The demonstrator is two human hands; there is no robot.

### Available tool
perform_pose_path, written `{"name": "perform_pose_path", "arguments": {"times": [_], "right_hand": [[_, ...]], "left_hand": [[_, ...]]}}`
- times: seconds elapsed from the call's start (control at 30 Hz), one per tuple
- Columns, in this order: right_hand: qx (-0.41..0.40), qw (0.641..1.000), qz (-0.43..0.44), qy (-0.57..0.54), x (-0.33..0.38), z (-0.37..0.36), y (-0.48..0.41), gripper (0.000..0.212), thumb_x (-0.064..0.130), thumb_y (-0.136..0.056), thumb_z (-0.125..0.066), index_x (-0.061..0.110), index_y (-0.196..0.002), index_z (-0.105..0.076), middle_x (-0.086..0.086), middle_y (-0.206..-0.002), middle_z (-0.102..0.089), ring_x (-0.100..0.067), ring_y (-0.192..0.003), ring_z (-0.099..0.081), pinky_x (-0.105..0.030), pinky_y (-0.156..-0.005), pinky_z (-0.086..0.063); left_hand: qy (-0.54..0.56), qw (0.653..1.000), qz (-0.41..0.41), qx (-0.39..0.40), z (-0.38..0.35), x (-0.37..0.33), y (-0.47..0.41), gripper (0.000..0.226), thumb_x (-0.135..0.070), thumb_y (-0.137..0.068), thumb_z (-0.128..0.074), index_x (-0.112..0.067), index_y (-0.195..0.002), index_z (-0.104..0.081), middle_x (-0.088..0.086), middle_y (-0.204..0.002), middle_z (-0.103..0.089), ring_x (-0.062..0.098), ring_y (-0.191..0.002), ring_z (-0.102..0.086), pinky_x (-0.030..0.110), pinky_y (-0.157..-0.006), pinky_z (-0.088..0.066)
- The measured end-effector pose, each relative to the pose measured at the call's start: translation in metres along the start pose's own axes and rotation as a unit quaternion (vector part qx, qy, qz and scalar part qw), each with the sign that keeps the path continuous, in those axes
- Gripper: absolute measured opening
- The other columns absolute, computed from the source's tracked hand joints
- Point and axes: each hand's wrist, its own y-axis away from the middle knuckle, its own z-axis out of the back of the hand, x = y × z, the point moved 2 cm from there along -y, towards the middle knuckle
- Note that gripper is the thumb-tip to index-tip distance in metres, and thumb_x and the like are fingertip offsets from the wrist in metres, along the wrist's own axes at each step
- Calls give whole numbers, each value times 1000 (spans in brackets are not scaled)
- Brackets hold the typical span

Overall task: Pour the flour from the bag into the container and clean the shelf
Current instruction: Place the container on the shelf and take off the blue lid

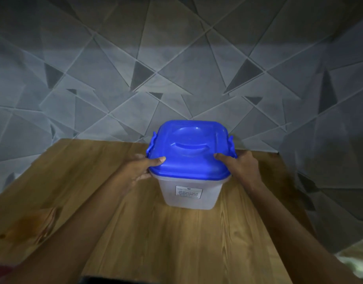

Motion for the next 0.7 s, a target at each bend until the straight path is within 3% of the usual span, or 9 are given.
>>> {"name": "perform_pose_path", "arguments": {"times": [0.1,0.17,0.27,0.33,0.37,0.43,0.47,0.53,0.7], "right_hand": [[-11,1000,10,9,1,-12,-9,46,54,-73,-81,12,-92,-74,-2,-88,-75,-10,-74,-67,-28,-60,-54],[-12,1000,0,-2,4,-19,-15,48,54,-74,-82,10,-93,-74,-4,-88,-76,-16,-80,-71,-35,-69,-58],[13,1000,-8,24,9,-22,-24,62,61,-72,-78,7,-102,-73,-8,-97,-76,-20,-90,-71,-40,-80,-58],[28,998,-17,58,15,-23,-32,75,77,-66,-70,9,-98,-73,-6,-95,-76,-21,-91,-71,-41,-81,-58],[30,997,-20,74,21,-24,-36,80,83,-65,-64,11,-98,-72,-5,-97,-76,-24,-95,-71,-39,-81,-56],[-7,996,-18,86,30,-24,-45,85,81,-75,-59,10,-121,-64,-13,-121,-68,-33,-116,-64,-38,-90,-51],[-35,996,-19,81,35,-24,-54,84,75,-82,-58,8,-132,-57,-17,-132,-62,-35,-123,-58,-39,-95,-48],[-61,996,-16,62,42,-27,-69,74,66,-92,-53,3,-131,-53,-22,-132,-60,-38,-122,-56,-40,-95,-45],[-20,998,-8,58,28,-47,-99,56,52,-105,-36,5,-128,-54,-22,-129,-61,-40,-121,-56,-35,-87,-39]], "left_hand": [[5,1000,-25,2,8,5,-19,24,-24,-82,-80,-13,-102,-72,-2,-94,-80,9,-88,-75,27,-79,-59],[-21,999,-37,-7,15,2,-32,30,-32,-78,-83,-17,-101,-72,-4,-91,-80,10,-88,-76,28,-77,-60],[-88,996,15,-29,26,-7,-51,35,-45,-73,-85,-21,-89,-65,-10,-68,-75,16,-70,-75,27,-57,-58],[-228,971,12,-64,34,-22,-60,55,-66,-65,-76,-16,-84,-62,-8,-56,-71,23,-62,-72,35,-63,-60],[-313,943,-25,-107,37,-32,-64,65,-74,-64,-69,-14,-89,-65,-1,-67,-75,29,-71,-73,40,-73,-60],[-406,885,-108,-199,34,-54,-67,73,-75,-72,-62,-13,-110,-66,13,-107,-73,36,-103,-68,44,-90,-54],[-405,882,-132,-202,28,-62,-74,73,-73,-78,-59,-13,-120,-61,15,-120,-67,37,-114,-62,45,-96,-51],[-378,903,-136,-153,8,-72,-88,79,-73,-84,-52,-14,-137,-50,16,-137,-57,38,-127,-53,48,-104,-45],[-417,897,-94,-114,-26,-54,-117,84,-73,-90,-40,-28,-157,-17,20,-161,-19,46,-141,-35,51,-115,-31]]}}
